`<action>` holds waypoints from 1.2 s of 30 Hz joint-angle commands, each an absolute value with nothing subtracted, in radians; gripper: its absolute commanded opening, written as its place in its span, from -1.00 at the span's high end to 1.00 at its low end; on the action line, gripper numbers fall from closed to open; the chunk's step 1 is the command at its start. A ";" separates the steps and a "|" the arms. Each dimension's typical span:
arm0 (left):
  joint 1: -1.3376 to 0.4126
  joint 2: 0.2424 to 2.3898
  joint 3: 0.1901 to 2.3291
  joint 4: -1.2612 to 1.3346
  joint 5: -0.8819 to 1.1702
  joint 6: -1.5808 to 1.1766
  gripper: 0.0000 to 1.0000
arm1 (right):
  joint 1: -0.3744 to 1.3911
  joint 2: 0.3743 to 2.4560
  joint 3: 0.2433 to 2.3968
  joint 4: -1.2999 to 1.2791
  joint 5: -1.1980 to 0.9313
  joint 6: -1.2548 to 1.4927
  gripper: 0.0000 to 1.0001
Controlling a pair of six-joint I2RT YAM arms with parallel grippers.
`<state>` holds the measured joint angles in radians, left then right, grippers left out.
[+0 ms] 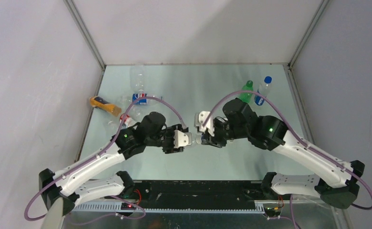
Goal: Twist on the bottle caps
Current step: Screw the bottle cap onto the plastic bottle.
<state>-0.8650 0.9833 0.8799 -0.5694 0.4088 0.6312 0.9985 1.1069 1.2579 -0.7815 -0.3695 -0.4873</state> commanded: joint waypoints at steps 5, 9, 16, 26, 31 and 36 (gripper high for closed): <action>-0.993 0.872 0.752 -0.085 -0.089 0.619 1.00 | 0.930 1.217 1.279 -0.672 -0.152 0.553 1.00; -1.016 0.851 0.711 -0.053 -0.162 0.645 1.00 | 0.849 1.233 1.257 -0.657 -0.295 0.750 1.00; -1.008 0.869 0.741 -0.210 -0.116 0.631 1.00 | 0.814 1.098 1.200 -0.513 -0.351 0.469 -0.36; -0.954 0.945 0.909 -0.506 0.271 0.573 1.00 | 0.807 0.920 1.206 -0.687 -0.554 -0.424 -0.58; -0.950 0.997 0.983 -0.589 0.393 0.575 1.00 | 0.913 0.871 1.209 -0.778 -0.489 -0.714 -0.57; -0.950 1.016 1.000 -0.602 0.415 0.595 1.00 | 0.984 0.869 1.211 -0.822 -0.459 -0.775 -0.50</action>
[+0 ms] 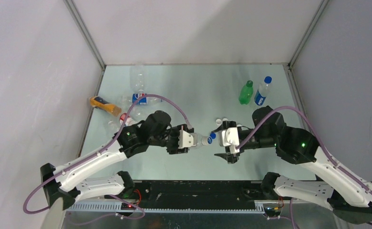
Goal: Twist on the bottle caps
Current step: Screw the bottle cap onto the plastic bottle.
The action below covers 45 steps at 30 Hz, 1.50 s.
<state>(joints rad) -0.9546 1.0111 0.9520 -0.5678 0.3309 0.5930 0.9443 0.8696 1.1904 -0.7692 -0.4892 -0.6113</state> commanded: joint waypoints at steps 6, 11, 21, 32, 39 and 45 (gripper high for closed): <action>-0.950 1.027 1.017 -0.618 0.425 0.613 1.00 | 1.015 0.898 1.218 -0.826 -0.419 -0.785 -0.30; -0.950 1.033 1.024 -0.620 0.434 0.618 1.00 | 1.022 0.922 1.218 -0.794 -0.399 -0.795 -0.18; -0.950 1.039 1.031 -0.619 0.434 0.625 1.00 | 1.035 0.962 1.218 -0.765 -0.410 -0.797 0.05; -0.951 0.995 0.965 -0.418 0.196 0.600 1.00 | 1.030 1.074 1.217 -0.685 -0.329 -0.402 0.99; -1.007 0.908 0.793 -0.092 -0.236 0.688 1.00 | 0.951 1.203 1.216 -0.598 -0.141 0.402 1.00; -1.042 0.861 0.681 0.070 -0.358 0.777 1.00 | 0.760 1.271 1.115 -0.402 -0.476 0.940 1.00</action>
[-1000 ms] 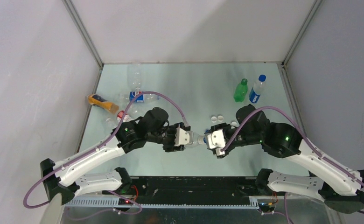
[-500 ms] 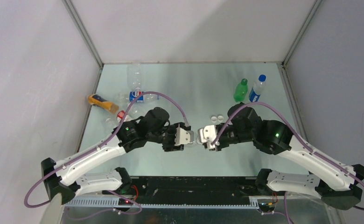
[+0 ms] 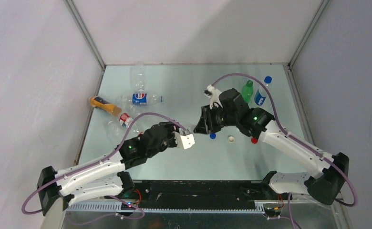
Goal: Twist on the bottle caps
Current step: Screw the bottle cap onto the plastic bottle.
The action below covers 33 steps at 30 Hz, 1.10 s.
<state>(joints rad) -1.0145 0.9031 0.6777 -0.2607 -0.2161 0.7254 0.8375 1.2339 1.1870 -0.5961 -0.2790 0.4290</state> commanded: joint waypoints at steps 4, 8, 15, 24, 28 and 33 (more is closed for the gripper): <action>-1.030 0.858 0.654 0.052 -0.361 0.743 1.00 | 0.733 1.225 1.051 -0.205 -0.515 0.948 0.69; -0.954 0.856 0.670 -0.059 -0.262 0.645 1.00 | 0.698 1.147 1.048 -0.231 -0.486 0.743 -0.32; -0.826 0.923 0.797 -0.362 0.097 0.583 1.00 | 0.653 1.010 1.048 -0.287 -0.614 0.257 -0.78; -0.802 1.024 0.927 -0.547 0.440 0.628 1.00 | 0.738 0.896 1.067 -0.509 -0.637 -0.491 -0.74; -0.802 1.061 0.981 -0.603 0.508 0.651 1.00 | 0.828 0.879 1.078 -0.565 -0.526 -0.627 -0.65; -0.802 1.084 0.994 -0.617 0.545 0.671 1.00 | 0.909 0.905 1.097 -0.607 -0.476 -0.672 -0.46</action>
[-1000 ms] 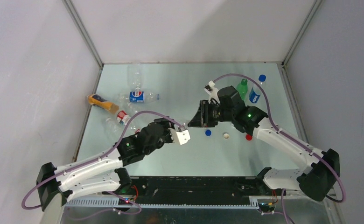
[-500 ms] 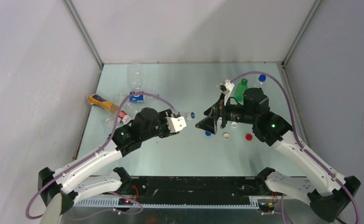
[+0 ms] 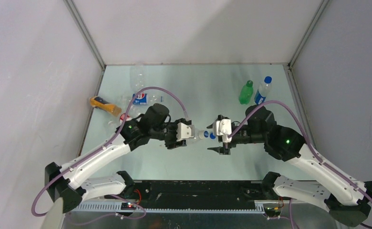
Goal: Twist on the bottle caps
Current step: Screw the bottle cap onto the plastic bottle.
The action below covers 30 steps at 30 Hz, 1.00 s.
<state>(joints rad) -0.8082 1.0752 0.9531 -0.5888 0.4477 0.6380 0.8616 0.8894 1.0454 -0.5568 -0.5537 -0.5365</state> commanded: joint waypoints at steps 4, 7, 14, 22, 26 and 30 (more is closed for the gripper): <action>-0.802 1.083 0.994 -0.621 0.555 0.686 1.00 | 0.928 0.925 1.102 -0.612 -0.454 -0.685 -0.18; -0.803 1.082 0.992 -0.627 0.558 0.697 1.00 | 0.933 0.938 1.102 -0.611 -0.444 -0.694 -0.10; -0.803 1.071 0.986 -0.622 0.569 0.708 1.00 | 0.950 0.964 1.106 -0.601 -0.445 -0.712 0.00; -0.804 1.077 0.985 -0.620 0.560 0.710 1.00 | 0.959 1.001 1.133 -0.592 -0.477 -0.674 0.42; -0.806 1.061 0.970 -0.559 0.493 0.683 1.00 | 0.959 1.029 1.136 -0.565 -0.445 -0.529 1.00; -0.822 1.003 0.875 -0.352 0.326 0.610 1.00 | 0.952 1.073 1.158 -0.550 -0.370 -0.223 1.00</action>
<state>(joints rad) -0.8093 1.0698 0.9344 -0.6121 0.4812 0.6773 0.9504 1.0286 1.1076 -0.6167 -0.4152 -0.5377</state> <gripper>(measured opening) 0.577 0.204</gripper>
